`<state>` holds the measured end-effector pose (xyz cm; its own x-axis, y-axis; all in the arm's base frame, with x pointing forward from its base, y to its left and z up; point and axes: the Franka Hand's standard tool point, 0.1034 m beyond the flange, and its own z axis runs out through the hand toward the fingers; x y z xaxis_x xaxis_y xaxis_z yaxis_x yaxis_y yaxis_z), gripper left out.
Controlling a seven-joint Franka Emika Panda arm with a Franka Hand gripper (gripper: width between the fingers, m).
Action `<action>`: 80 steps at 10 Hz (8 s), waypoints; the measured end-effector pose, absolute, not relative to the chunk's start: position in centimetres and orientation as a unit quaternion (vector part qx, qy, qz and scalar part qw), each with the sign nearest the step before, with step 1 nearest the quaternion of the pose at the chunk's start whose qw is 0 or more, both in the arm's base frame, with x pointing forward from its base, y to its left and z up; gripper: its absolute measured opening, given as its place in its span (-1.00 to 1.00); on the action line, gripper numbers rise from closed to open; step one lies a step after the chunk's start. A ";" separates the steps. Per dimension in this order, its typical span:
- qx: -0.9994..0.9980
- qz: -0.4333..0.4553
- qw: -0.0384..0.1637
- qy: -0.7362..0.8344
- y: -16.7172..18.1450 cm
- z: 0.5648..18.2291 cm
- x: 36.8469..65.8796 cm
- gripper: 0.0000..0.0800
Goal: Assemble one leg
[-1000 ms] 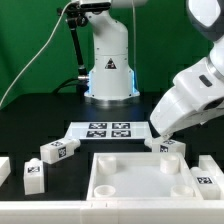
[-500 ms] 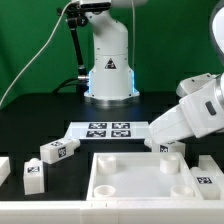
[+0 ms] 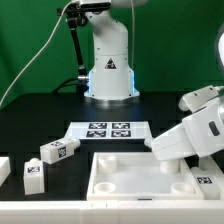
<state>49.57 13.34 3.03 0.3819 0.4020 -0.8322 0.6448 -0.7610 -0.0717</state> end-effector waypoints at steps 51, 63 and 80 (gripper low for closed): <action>0.944 0.124 -0.031 0.305 9.2 13.7 65.3 -0.31; 0.937 0.174 -0.026 0.302 8.9 10.6 64.4 -0.31; 0.935 0.192 -0.023 0.299 9.4 9.6 64.6 0.61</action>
Offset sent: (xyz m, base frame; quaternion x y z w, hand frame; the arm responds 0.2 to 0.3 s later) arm -0.0161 0.0025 -0.0103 0.0167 0.0040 0.0033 0.9998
